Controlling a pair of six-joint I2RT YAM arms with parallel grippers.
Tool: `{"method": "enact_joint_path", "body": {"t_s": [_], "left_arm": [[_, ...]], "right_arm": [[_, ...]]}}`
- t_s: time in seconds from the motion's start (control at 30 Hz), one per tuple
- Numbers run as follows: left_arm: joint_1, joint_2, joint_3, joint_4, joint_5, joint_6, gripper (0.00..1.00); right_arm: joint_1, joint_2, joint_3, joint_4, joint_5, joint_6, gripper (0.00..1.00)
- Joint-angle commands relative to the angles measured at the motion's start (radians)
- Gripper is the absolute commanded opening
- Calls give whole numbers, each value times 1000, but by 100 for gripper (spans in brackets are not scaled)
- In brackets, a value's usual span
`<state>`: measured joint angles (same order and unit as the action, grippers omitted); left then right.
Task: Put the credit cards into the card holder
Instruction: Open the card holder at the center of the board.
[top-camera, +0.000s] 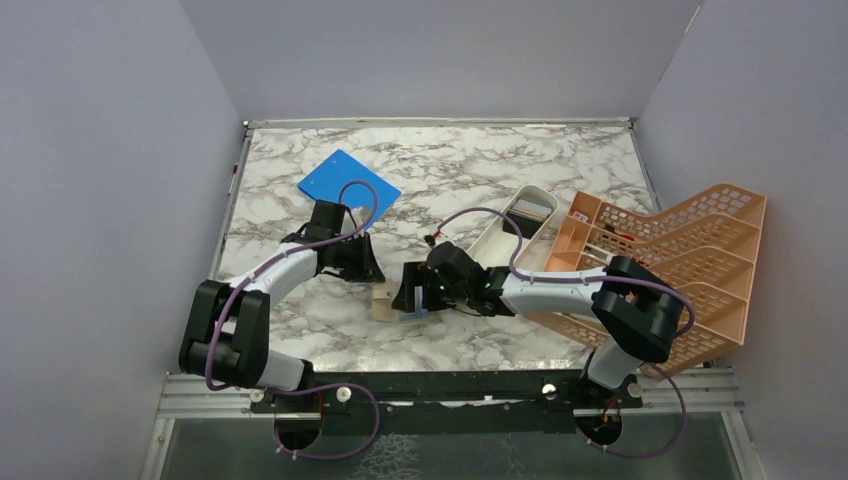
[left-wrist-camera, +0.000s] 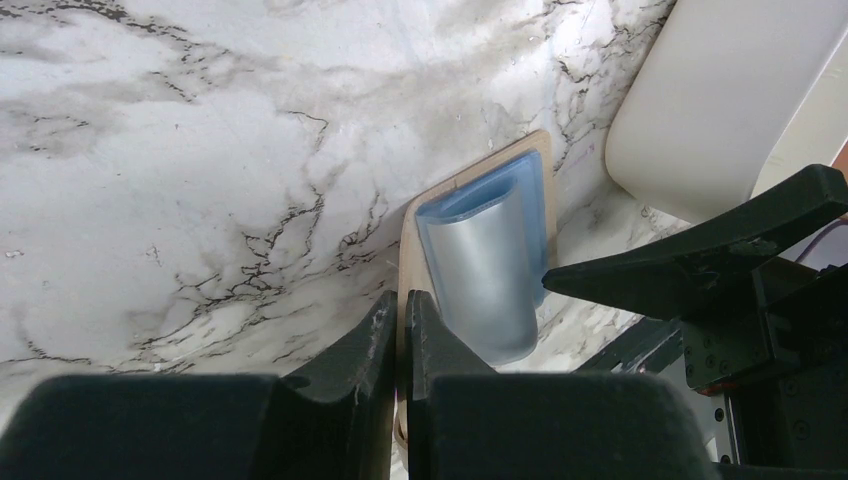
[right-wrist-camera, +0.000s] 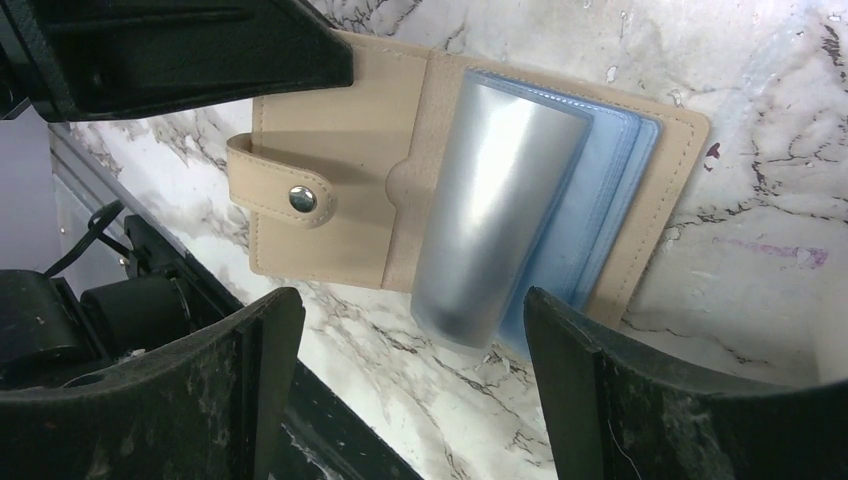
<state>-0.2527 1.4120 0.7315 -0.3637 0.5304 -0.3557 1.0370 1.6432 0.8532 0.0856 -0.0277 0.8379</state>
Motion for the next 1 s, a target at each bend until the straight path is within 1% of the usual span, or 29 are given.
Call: {"method": "enact_joint_path", "body": {"t_s": [0.0, 0.23, 0.47, 0.6, 0.73, 0.87, 0.97], "left_arm": [[0, -1, 28, -8, 10, 6, 11], [0, 0, 24, -8, 1, 12, 1], [0, 14, 26, -8, -1, 13, 0], [0, 13, 24, -8, -7, 14, 0], [0, 7, 32, -14, -20, 21, 0], [0, 0, 66, -56, -82, 66, 0], [0, 17, 91, -86, -80, 129, 0]], "right_arm": [[4, 22, 28, -23, 24, 16, 86], [4, 31, 34, -90, 117, 26, 88], [4, 73, 60, -119, 144, 26, 88], [8, 106, 97, -172, 176, 27, 88], [16, 100, 122, -203, 214, 13, 89], [25, 78, 147, -236, 212, -3, 88], [27, 75, 151, -242, 213, -4, 88]]}}
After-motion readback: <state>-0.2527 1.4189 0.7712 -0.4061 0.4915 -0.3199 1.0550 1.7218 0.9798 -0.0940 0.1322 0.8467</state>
